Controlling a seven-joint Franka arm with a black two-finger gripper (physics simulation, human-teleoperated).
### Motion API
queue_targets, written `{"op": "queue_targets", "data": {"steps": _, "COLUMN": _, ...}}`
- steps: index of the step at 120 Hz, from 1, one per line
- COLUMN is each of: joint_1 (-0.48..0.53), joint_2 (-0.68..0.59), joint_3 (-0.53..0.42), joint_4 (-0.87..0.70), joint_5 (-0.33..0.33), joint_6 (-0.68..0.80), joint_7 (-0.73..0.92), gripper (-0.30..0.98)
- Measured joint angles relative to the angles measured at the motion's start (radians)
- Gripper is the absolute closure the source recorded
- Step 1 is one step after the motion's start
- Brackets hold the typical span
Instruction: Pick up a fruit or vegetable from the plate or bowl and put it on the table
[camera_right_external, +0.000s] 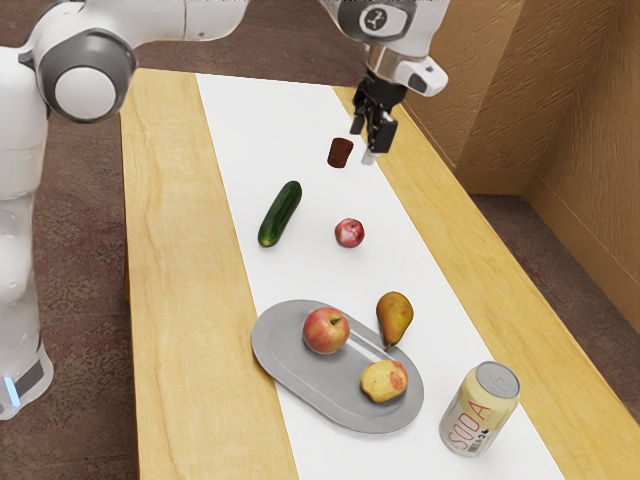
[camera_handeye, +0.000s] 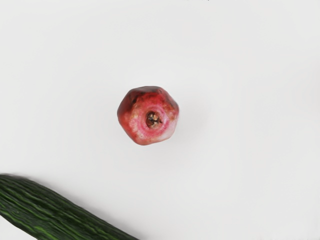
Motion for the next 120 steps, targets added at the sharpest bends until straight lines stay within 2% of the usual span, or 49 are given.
{"op": "queue_targets", "data": {"steps": 24, "joint_1": -0.096, "joint_2": 0.004, "joint_3": -0.021, "joint_4": 0.037, "joint_5": 0.057, "joint_6": 0.001, "joint_7": 0.004, "gripper": 0.00}}
{"op": "queue_targets", "data": {"steps": 37, "joint_1": -0.189, "joint_2": 0.057, "joint_3": -0.025, "joint_4": 0.039, "joint_5": 0.071, "joint_6": 0.005, "joint_7": -0.027, "gripper": 0.00}}
{"op": "queue_targets", "data": {"steps": 54, "joint_1": -0.250, "joint_2": 0.126, "joint_3": -0.026, "joint_4": 0.030, "joint_5": 0.076, "joint_6": 0.009, "joint_7": -0.074, "gripper": 0.00}}
{"op": "queue_targets", "data": {"steps": 72, "joint_1": -0.273, "joint_2": 0.131, "joint_3": -0.025, "joint_4": 0.012, "joint_5": 0.014, "joint_6": 0.011, "joint_7": -0.117, "gripper": 0.00}}
{"op": "queue_targets", "data": {"steps": 87, "joint_1": -0.297, "joint_2": 0.021, "joint_3": -0.024, "joint_4": -0.227, "joint_5": -0.027, "joint_6": 0.091, "joint_7": -0.138, "gripper": 0.00}}
{"op": "queue_targets", "data": {"steps": 120, "joint_1": -0.339, "joint_2": 0.003, "joint_3": -0.026, "joint_4": -0.368, "joint_5": -0.118, "joint_6": 0.230, "joint_7": -0.146, "gripper": 0.00}}
